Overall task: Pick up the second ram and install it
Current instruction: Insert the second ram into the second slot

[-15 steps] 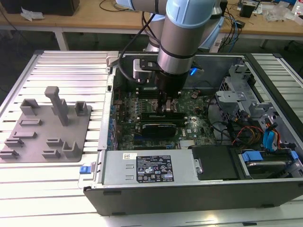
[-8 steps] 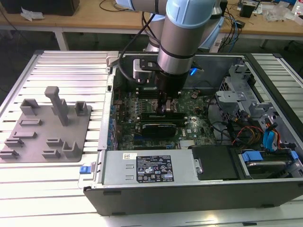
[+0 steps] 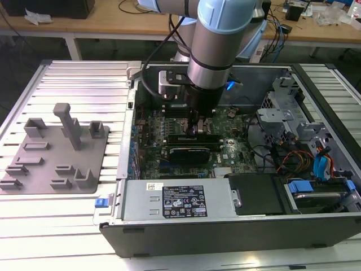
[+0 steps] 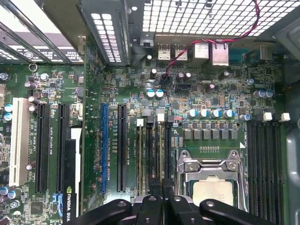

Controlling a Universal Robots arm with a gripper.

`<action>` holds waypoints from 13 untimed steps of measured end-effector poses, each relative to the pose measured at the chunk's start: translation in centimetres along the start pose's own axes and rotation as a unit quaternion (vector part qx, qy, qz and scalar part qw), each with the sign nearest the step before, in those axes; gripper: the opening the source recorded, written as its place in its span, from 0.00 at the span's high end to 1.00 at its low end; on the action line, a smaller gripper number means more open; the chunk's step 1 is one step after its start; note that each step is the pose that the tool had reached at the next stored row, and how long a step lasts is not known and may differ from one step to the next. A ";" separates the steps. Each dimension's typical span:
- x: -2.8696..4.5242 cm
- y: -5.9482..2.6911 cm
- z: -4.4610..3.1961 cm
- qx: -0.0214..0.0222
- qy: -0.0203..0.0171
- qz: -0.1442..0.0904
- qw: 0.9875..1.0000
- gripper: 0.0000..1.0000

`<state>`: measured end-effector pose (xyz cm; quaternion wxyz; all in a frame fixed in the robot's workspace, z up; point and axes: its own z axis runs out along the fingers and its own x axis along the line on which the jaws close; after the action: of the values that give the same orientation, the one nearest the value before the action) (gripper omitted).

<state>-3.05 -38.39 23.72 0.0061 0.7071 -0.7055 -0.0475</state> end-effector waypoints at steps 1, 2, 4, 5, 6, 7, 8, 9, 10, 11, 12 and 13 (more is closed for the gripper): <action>0.00 0.00 0.00 0.000 0.000 0.000 1.000 0.91; 0.00 0.00 0.00 0.000 0.000 0.000 1.000 0.91; -0.01 0.01 -0.16 0.000 0.000 0.000 1.000 0.91; -0.01 0.02 -0.21 0.000 0.000 0.000 1.000 0.91; -0.01 0.02 -0.21 0.000 0.000 0.000 1.000 0.91; -0.01 0.05 -0.21 0.002 0.000 0.000 1.000 0.91; -0.01 0.08 -0.21 0.004 0.000 0.000 1.000 0.91; -0.01 0.14 -0.21 0.006 0.000 0.000 1.000 0.91; -0.01 0.20 -0.20 0.007 0.000 0.000 1.000 0.91; -0.02 0.29 -0.19 0.007 0.000 0.000 1.000 0.91; -0.03 0.36 -0.18 0.008 0.000 0.000 1.000 0.91; -0.03 0.36 -0.16 0.008 0.000 0.002 1.000 0.91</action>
<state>-3.40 -38.37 23.91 0.0007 0.7060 -0.7070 -0.0421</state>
